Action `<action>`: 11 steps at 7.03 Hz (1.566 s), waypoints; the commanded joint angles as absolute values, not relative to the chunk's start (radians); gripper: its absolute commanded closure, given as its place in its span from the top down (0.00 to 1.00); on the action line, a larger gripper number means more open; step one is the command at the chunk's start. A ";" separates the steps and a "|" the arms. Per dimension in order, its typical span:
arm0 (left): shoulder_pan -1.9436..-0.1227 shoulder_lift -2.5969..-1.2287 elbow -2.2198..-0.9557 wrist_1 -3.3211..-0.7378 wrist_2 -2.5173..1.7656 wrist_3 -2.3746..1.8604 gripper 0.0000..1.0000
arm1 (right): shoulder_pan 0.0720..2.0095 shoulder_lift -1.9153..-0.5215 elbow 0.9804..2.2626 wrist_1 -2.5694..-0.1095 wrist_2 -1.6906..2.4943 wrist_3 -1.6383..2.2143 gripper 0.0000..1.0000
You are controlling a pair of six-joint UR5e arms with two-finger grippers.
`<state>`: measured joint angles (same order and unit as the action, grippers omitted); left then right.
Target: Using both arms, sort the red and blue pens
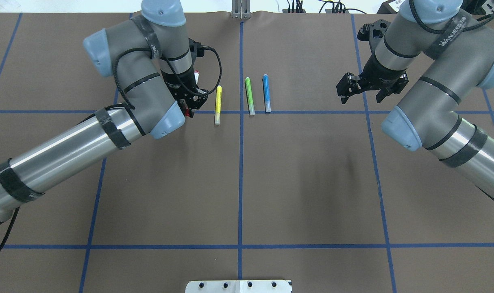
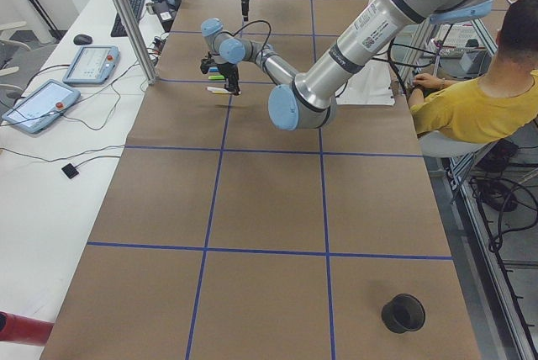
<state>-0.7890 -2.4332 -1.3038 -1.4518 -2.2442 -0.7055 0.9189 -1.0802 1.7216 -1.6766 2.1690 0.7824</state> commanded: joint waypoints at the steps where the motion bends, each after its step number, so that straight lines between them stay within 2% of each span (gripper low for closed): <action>1: -0.840 -2.254 -1.646 -1.176 -2.240 -0.498 0.00 | 0.919 -1.081 1.724 -1.677 2.169 0.782 1.00; 3: -0.908 -2.076 -1.954 -0.973 -2.227 -0.279 0.00 | 0.919 -1.083 1.726 -1.677 2.169 0.782 1.00; 6: -0.922 -1.655 -2.312 -0.934 -2.114 -0.203 0.00 | 0.919 -1.088 1.727 -1.677 2.168 0.782 1.00; 8: -0.936 -1.387 -2.446 -0.940 -2.069 -0.081 0.00 | 0.917 -1.091 1.727 -1.677 2.168 0.782 1.00; 11: -1.187 -1.058 -2.456 -0.940 -1.992 0.410 0.00 | 0.917 -1.091 1.732 -1.677 2.163 0.782 1.00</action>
<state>-1.0925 -1.1902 -2.4502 -0.9400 -2.0483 0.2452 0.9174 -1.0905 1.7309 -1.6766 2.1644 0.7823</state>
